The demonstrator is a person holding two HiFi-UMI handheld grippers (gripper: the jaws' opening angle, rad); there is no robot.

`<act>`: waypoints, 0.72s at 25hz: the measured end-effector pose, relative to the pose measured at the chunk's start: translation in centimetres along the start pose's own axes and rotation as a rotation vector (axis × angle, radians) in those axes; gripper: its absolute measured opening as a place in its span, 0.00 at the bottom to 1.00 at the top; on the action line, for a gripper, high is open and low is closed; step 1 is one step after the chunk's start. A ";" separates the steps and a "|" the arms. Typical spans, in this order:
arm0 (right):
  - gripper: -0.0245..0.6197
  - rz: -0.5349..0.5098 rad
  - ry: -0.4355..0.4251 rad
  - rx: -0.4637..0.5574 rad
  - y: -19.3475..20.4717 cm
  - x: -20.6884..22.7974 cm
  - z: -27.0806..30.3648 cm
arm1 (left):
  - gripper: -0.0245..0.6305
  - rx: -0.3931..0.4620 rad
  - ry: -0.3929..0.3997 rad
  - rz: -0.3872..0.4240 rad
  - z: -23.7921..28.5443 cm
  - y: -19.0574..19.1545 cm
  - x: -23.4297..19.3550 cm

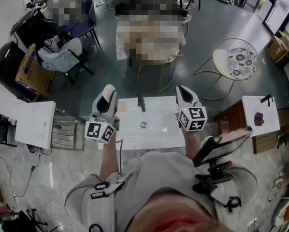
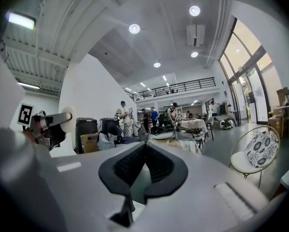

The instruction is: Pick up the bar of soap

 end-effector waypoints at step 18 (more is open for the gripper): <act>0.04 -0.020 -0.031 0.036 -1.6 -0.8 -0.7 | 0.20 0.007 0.044 -0.060 1.2 -1.6 2.2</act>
Point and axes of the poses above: the fingertips, and each gripper's own axes: z forward along the fingers, x to its right, y out of its underside, the point moved 8 cm from there along -z, backward along the fingers, and after that the axes turned 14 degrees about x, right-handed, at the moved point
